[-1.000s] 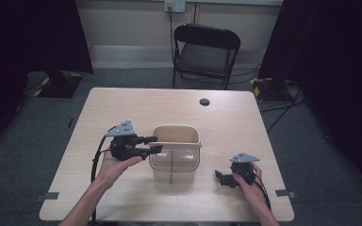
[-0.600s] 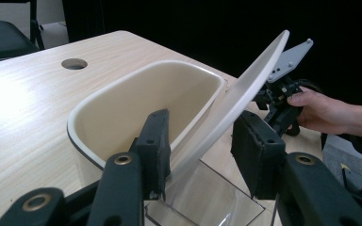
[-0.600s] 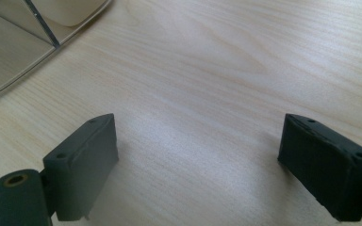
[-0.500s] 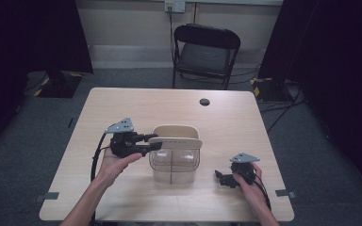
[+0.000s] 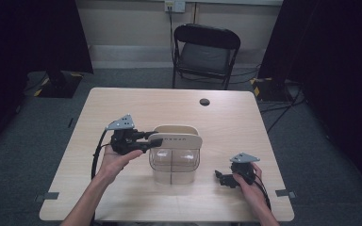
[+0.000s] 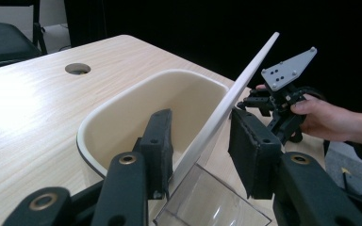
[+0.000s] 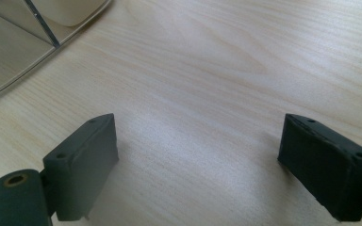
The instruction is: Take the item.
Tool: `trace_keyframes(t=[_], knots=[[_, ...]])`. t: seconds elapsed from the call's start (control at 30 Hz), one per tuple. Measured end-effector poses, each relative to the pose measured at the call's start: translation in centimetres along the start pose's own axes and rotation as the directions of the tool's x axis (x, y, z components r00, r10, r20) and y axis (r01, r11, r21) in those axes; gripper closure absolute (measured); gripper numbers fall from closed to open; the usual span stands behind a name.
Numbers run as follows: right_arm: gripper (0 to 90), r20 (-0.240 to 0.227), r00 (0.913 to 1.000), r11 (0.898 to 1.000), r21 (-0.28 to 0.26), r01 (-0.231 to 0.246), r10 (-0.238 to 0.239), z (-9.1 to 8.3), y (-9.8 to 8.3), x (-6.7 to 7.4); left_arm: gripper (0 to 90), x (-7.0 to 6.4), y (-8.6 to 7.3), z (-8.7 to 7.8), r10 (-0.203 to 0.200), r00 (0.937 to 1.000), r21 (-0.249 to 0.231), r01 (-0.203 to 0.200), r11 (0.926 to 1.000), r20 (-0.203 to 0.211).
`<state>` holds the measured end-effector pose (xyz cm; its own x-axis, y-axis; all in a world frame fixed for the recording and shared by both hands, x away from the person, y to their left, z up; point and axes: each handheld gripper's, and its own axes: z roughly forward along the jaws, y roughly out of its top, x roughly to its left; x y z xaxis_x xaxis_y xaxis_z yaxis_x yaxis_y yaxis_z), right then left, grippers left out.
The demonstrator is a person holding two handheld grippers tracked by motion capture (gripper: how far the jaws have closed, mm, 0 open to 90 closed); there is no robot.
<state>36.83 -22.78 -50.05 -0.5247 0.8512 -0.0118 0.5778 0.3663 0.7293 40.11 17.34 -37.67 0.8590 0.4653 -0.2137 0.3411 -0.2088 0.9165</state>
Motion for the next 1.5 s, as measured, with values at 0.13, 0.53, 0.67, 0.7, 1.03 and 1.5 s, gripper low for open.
trace_keyframes(t=[0.13,0.53,0.67,0.7,1.03,1.5], knots=[[11.6,0.000,1.0000,1.000,0.000,0.000,0.000,0.00,0.00,0.00,60.6,0.23,0.01,-0.06,0.001,1.0000,-0.005,-0.001,1.0000,0.000],[11.6,0.000,1.0000,1.000,0.000,0.000,0.000,0.00,0.00,0.00,61.7,0.53,-0.06,0.15,-0.004,0.9998,-0.008,0.004,1.0000,-0.017],[11.6,0.000,1.0000,1.000,0.000,0.000,0.000,0.00,0.00,0.00,59.6,0.57,-0.09,0.23,-0.003,0.9997,-0.002,0.003,1.0000,-0.023],[11.6,0.000,1.0000,1.000,0.000,0.000,0.000,0.00,0.00,0.00,60.5,0.54,-0.08,0.26,-0.002,0.9997,-0.007,0.001,1.0000,-0.025],[11.5,0.000,1.0000,1.000,0.000,0.000,0.000,0.00,0.00,0.00,62.7,0.69,-0.10,0.34,-0.017,0.9995,-0.011,0.017,0.9998,-0.026],[11.6,0.000,1.0000,1.000,0.000,0.000,0.000,0.00,0.00,0.00,62.8,0.69,-0.11,0.32,-0.010,0.9996,-0.011,0.010,0.9999,-0.028]])
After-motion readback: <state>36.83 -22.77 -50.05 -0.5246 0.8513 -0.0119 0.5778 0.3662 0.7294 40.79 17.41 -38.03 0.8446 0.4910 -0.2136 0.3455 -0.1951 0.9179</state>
